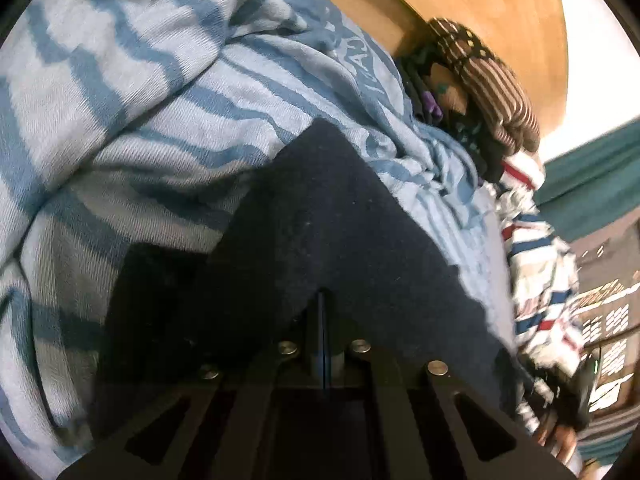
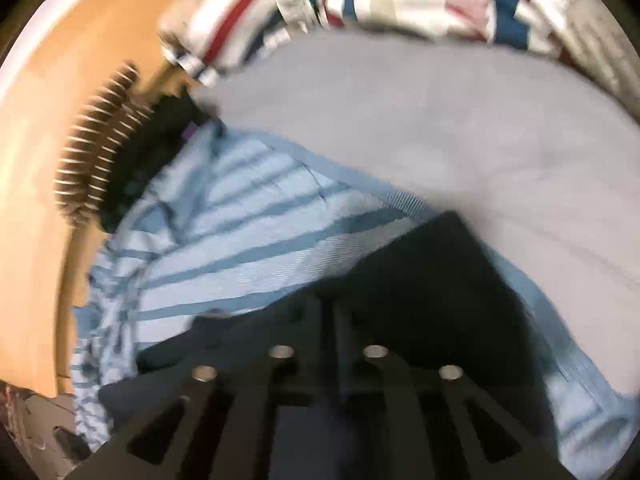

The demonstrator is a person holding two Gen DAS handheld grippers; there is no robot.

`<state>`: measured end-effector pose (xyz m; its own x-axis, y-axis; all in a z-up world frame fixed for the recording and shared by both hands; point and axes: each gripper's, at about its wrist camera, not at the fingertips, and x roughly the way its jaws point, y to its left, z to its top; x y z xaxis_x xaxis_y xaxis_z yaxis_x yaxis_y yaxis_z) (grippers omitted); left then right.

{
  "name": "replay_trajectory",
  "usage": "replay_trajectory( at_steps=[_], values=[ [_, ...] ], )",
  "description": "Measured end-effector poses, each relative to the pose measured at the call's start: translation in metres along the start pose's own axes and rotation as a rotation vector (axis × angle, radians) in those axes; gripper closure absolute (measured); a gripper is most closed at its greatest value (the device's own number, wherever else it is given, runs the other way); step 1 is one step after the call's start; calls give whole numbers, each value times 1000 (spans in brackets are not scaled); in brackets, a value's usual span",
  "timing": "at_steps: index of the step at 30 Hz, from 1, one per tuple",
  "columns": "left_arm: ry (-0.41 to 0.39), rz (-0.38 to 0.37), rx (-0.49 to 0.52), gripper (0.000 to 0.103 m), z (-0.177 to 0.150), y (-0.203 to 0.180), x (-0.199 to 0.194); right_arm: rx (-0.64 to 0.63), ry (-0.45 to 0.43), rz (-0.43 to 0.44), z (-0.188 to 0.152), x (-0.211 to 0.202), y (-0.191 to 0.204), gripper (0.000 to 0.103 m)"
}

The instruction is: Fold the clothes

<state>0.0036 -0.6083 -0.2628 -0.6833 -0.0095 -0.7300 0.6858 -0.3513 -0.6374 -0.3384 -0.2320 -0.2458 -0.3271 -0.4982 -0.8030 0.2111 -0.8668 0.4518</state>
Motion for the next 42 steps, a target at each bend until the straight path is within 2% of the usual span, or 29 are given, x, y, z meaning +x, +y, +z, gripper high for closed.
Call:
replay_trajectory(
  at_steps=[1, 3, 4, 5, 6, 7, 8, 9, 11, 12, 13, 16, 17, 19, 20, 21, 23, 25, 28, 31, 33, 35, 38, 41, 42],
  values=[
    [-4, -32, 9, 100, -7, -6, -8, -34, -26, -4, -7, -16, 4, 62],
    [-30, -83, 93, 100, -26, -24, -24, -105, -7, -33, -18, -24, 8, 62],
    [-38, -72, 174, 100, -37, -35, -28, -141, 5, -48, -23, -27, 9, 64],
    [-21, -29, 279, 100, -51, -48, -26, -177, 17, -63, -29, -30, 11, 65],
    [20, 17, 356, 100, -62, -56, -20, -164, 40, -83, -27, -23, 4, 68],
    [72, 61, 386, 100, -70, -56, -10, -145, 64, -105, -25, -15, -3, 71],
    [100, 94, 361, 100, -74, -47, -3, -108, 65, -139, -19, -6, -14, 72],
    [114, 121, 316, 100, -76, -34, 1, -68, 65, -175, -13, 5, -25, 77],
    [49, 77, 148, 100, -74, -4, -12, 57, 29, -252, -1, 14, -50, 81],
    [-5, 68, 72, 101, -74, 5, -24, 137, 21, -230, -4, 6, -58, 83],
    [-58, 59, -3, 100, -74, 14, -35, 215, 14, -201, -9, -2, -65, 78],
    [-232, 35, -202, 100, -88, 31, -68, 240, -84, -110, -46, -48, -51, 58],
    [-278, 26, -268, 99, -94, 36, -76, 237, -104, -86, -58, -60, -47, 56],
    [-357, 25, -372, 97, -106, 47, -89, 292, -99, -1, -79, -76, -53, 47],
    [-378, 17, -404, 90, -109, 51, -93, 367, -66, 90, -90, -81, -65, 47],
    [-389, 3, -425, 86, -111, 55, -96, 434, -29, 131, -98, -82, -75, 48],
    [-364, -47, -469, 70, -112, 61, -95, 501, 18, 127, -107, -78, -94, 48],
    [-330, -79, -499, 67, -110, 62, -90, 536, 25, 76, -113, -80, -110, 50],
    [-345, -109, -561, 67, -113, 67, -86, 564, 6, 60, -117, -81, -121, 50],
    [-362, -150, -637, 67, -117, 71, -80, 563, 23, 57, -116, -67, -119, 50],
    [-355, -183, -675, 64, -117, 76, -73, 608, 32, 99, -116, -57, -119, 50],
    [-364, -212, -693, 53, -116, 77, -71, 660, 12, 129, -117, -50, -123, 46],
    [-377, -199, -675, 37, -112, 68, -71, 713, -12, 139, -114, -41, -131, 44],
    [-352, -145, -649, 35, -105, 61, -69, 693, -12, 115, -104, -36, -132, 45],
    [-339, -135, -660, 35, -106, 62, -71, 687, -14, 111, -101, -34, -132, 52]
  ],
)
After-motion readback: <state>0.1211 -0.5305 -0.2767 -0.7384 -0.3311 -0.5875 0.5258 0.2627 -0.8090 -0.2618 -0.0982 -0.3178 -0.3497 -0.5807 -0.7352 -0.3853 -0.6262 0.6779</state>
